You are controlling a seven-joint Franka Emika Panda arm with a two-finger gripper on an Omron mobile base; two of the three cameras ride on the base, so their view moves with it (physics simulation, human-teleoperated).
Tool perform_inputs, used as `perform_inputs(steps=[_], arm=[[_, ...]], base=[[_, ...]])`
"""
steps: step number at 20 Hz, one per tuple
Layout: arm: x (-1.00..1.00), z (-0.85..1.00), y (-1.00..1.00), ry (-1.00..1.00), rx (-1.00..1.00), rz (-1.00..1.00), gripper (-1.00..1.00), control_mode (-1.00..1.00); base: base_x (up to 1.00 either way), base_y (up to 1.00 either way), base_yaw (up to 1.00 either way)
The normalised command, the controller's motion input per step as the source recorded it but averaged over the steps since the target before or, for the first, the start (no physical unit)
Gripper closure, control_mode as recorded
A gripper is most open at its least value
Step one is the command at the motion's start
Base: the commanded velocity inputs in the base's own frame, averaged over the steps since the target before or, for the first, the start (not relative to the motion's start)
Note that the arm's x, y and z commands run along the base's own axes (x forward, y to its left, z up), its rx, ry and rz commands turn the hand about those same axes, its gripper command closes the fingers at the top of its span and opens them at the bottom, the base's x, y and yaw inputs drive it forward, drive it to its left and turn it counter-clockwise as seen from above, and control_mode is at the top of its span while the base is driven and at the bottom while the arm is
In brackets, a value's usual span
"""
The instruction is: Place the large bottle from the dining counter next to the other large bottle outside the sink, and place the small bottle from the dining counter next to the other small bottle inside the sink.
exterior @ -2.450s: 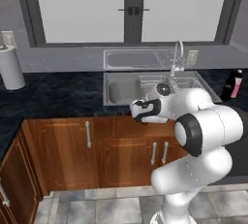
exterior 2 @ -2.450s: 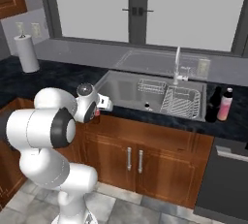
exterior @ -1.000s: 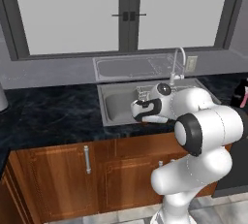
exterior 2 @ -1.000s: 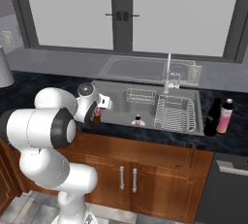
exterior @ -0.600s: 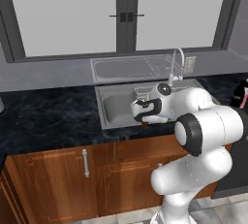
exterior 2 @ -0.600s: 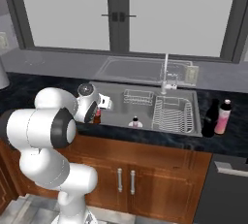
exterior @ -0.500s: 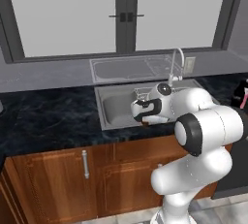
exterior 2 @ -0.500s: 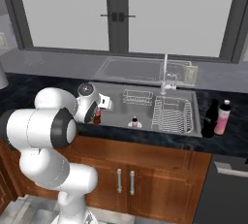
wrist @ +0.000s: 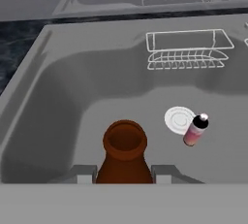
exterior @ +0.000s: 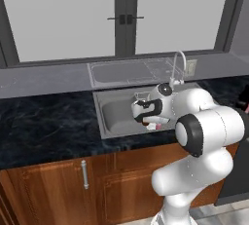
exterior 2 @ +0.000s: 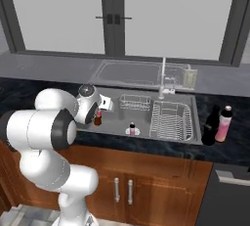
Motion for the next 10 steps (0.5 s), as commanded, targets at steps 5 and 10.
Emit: perform_inputs(steps=[5,10], arm=[[0.00,0.00,0.00,0.00,0.00,0.00,1.00,1.00],[0.00,0.00,0.00,0.00,0.00,0.00,1.00,1.00]], base=[[0.42,0.13,-0.05],[0.25,0.15,-0.04]])
